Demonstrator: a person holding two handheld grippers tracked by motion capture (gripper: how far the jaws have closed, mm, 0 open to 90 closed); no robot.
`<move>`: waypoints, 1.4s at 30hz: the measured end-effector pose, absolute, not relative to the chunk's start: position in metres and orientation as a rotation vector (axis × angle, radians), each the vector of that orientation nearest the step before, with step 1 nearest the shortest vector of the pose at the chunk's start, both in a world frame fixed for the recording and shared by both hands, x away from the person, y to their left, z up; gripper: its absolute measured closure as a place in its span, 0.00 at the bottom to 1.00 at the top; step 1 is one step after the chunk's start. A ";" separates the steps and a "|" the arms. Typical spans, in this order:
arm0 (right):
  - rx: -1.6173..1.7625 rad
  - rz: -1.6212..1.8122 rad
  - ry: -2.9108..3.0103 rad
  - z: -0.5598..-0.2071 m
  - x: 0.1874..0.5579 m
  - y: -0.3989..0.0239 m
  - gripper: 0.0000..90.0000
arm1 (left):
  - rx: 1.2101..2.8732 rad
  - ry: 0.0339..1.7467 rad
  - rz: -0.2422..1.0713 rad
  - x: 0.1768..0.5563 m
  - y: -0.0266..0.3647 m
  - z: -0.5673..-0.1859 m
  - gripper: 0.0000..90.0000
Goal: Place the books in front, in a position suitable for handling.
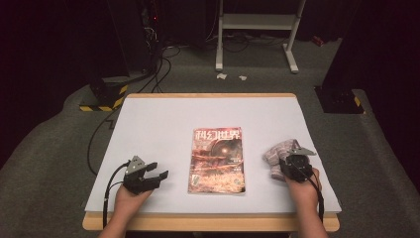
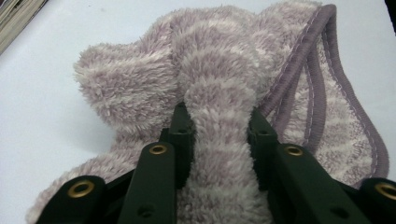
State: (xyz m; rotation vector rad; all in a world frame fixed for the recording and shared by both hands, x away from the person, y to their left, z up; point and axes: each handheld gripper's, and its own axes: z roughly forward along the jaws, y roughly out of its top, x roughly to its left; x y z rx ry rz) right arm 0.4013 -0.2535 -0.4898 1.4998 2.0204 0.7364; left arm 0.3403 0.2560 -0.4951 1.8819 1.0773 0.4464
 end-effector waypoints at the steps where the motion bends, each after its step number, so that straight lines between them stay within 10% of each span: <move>1: 1.500 0.740 2.016 -0.490 0.401 -0.253 0.80 | 1.879 1.076 0.440 0.339 0.256 -0.494 0.43; 23: 1.353 1.089 1.945 -0.432 0.404 -0.200 0.79 | 1.809 1.093 0.453 0.334 0.264 -0.492 0.31; 42: 1.271 0.979 2.080 -0.449 0.493 -0.091 0.78 | 1.829 1.075 0.472 0.334 0.263 -0.493 0.27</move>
